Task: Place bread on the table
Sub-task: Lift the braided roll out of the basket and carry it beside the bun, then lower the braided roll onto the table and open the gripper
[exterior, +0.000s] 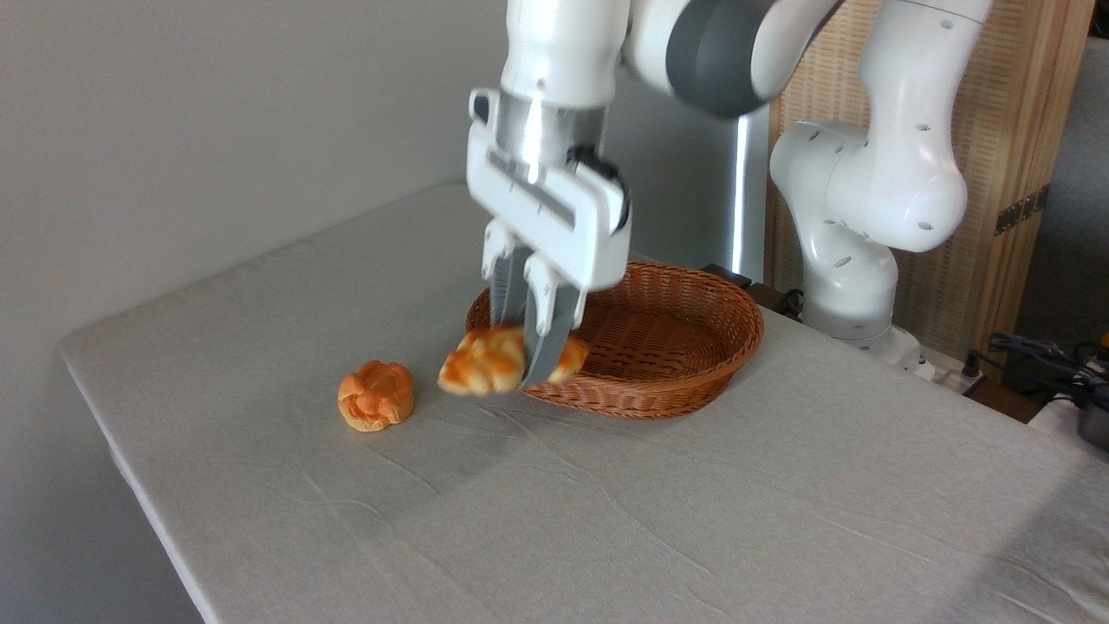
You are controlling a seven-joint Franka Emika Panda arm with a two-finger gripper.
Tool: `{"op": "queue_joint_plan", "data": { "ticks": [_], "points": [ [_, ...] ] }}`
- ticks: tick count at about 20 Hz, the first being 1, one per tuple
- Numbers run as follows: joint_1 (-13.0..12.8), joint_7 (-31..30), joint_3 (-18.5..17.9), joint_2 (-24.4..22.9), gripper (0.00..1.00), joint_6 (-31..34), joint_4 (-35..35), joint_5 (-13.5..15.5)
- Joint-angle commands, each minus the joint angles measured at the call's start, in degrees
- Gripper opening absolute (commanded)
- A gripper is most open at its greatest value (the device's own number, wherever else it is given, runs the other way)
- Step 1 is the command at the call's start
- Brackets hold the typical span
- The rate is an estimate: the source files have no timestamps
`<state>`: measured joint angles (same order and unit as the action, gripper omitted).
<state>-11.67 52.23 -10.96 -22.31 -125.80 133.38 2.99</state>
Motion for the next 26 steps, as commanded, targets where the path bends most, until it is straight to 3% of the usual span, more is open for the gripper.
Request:
{"op": "queue_joint_plan", "data": {
  "ticks": [1, 2, 3, 8, 26],
  "points": [
    [-2.1, 0.5, -0.8, 9.4, 0.81, -9.1, -1.2, -1.1],
    [-2.3, 0.5, -0.7, 10.1, 0.99, -9.6, -1.2, -1.1],
    [-2.3, 0.5, -0.8, 10.3, 1.00, -9.5, -1.2, -1.1],
    [-4.1, 0.5, -0.6, 13.0, 1.00, -9.6, -1.2, -1.1],
    [-4.0, 0.0, -0.8, 13.2, 1.00, -9.4, -3.8, -1.1]
  ]
}}
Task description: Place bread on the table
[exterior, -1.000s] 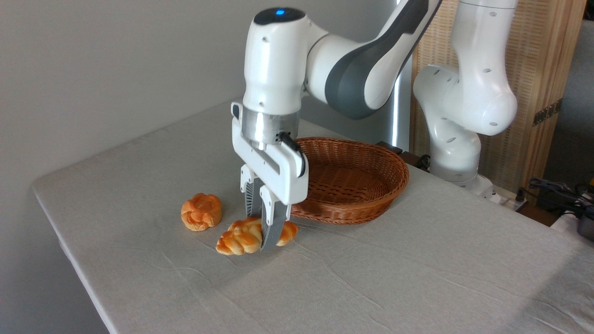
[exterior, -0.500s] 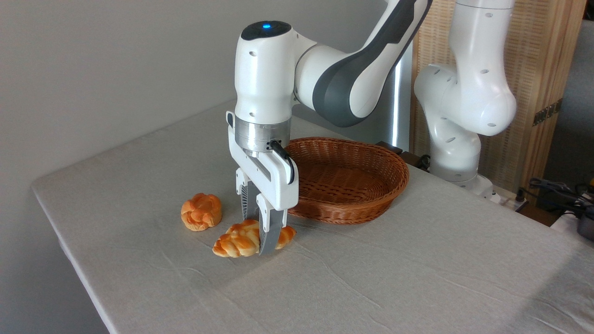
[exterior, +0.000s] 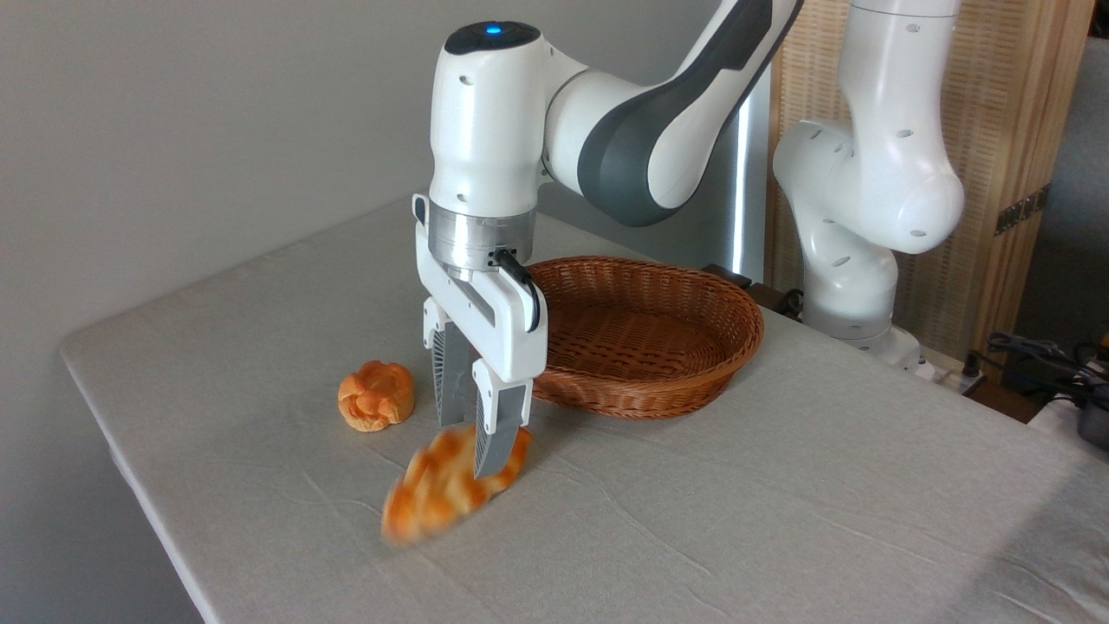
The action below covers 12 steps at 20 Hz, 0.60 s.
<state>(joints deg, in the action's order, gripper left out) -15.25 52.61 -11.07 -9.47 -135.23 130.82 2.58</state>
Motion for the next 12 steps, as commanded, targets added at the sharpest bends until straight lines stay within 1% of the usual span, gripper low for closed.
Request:
{"op": "queue_joint_plan", "data": {
  "ticks": [1, 3, 4, 5, 7, 8, 10, 12],
  "points": [
    [-0.3, -0.5, -0.7, 0.3, 1.00, 0.1, -1.9, -0.6],
    [0.0, -0.7, -0.7, 0.2, 1.00, 1.0, -3.4, -0.6],
    [0.3, -1.0, -0.8, 0.0, 1.00, 2.8, -4.8, -0.5],
    [0.6, -2.2, -0.8, 0.0, 1.00, 6.1, -7.3, -0.5],
    [0.6, -5.4, -1.0, 0.7, 1.00, 16.6, -15.4, -0.2],
    [0.6, -6.2, -1.1, 1.3, 1.00, 19.4, -17.5, -0.2],
    [0.6, -10.2, -1.4, 3.7, 1.00, 30.2, -27.1, -0.1],
    [0.6, -12.0, -1.4, 5.9, 1.00, 39.4, -35.0, -0.3]
  ]
}}
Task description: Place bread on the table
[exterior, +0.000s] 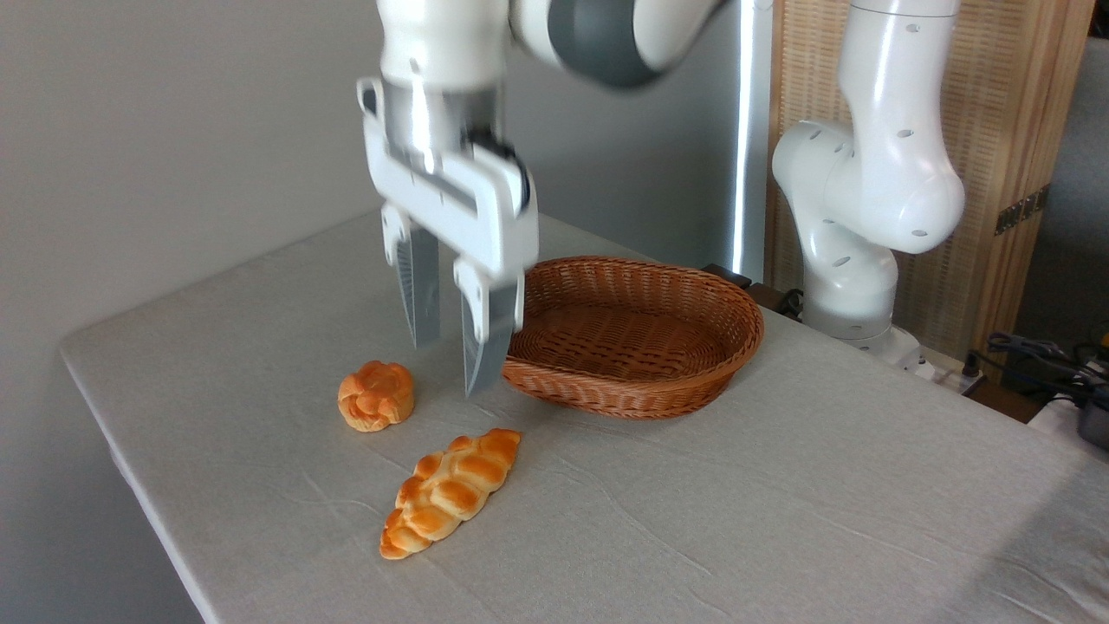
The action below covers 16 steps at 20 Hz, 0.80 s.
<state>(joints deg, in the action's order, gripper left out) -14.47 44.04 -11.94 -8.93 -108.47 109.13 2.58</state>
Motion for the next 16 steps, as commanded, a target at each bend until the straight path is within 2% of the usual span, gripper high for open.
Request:
{"op": "queue_joint_plan", "data": {
  "ticks": [1, 3, 5, 7, 8, 10, 16],
  "points": [
    [-0.2, -3.8, -0.5, 5.8, 1.00, 14.6, -15.0, -0.2],
    [-0.1, -5.0, -0.4, 6.3, 1.00, 18.0, -18.1, 0.0],
    [1.2, -5.7, 0.3, 6.4, 1.00, 18.2, -18.2, 0.2],
    [7.8, -7.6, 8.4, 6.7, 1.00, 18.1, -18.0, 0.3],
    [10.1, -8.3, 11.2, 7.2, 1.00, 18.1, -17.9, 0.2],
    [10.5, -8.1, 12.3, 7.6, 1.00, 18.1, -17.9, -0.6],
    [11.0, -7.5, 12.5, 7.8, 1.00, 18.1, -18.0, -0.7]
  ]
}}
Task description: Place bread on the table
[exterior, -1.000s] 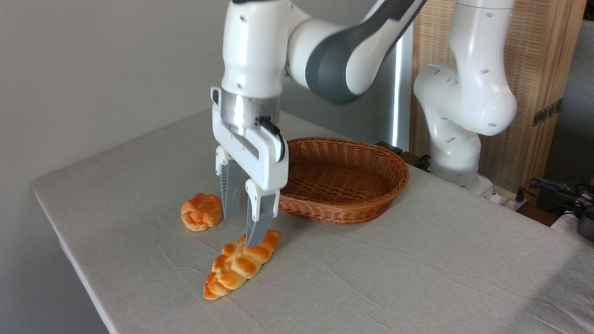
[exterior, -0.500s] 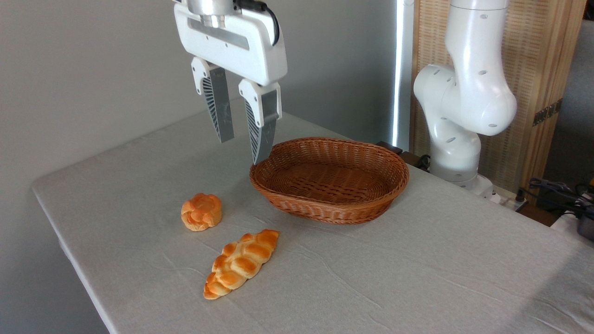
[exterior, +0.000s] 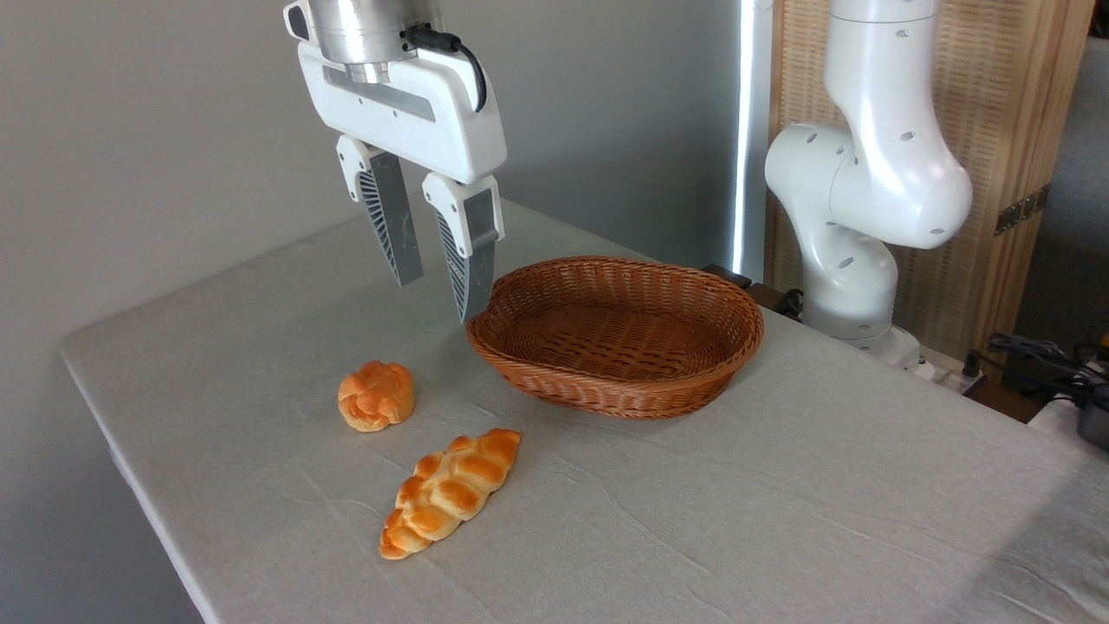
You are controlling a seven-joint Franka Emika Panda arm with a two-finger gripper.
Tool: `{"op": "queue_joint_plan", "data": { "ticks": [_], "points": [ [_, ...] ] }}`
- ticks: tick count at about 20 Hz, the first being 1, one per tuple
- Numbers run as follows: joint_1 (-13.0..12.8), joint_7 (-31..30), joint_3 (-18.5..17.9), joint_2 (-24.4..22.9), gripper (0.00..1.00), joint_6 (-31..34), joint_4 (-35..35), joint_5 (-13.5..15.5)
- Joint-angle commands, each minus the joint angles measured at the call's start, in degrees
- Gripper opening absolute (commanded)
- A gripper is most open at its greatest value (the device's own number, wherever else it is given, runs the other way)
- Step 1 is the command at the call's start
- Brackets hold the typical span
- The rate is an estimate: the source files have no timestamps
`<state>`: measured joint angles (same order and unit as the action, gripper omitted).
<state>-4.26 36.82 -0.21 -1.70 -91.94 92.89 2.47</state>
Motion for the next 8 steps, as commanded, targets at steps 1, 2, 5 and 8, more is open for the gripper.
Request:
{"op": "queue_joint_plan", "data": {
  "ticks": [1, 2, 5, 8],
  "points": [
    [0.8, -0.3, 0.6, 0.6, 1.00, 1.6, -1.7, -0.6],
    [0.8, 0.4, 0.6, 0.6, 1.00, 1.6, -1.7, -0.6],
    [0.8, 1.3, 0.6, 0.6, 1.00, 1.6, -1.7, -0.6],
    [0.8, 1.3, 0.6, 0.6, 1.00, 1.6, -1.7, -0.6]
  ]
}}
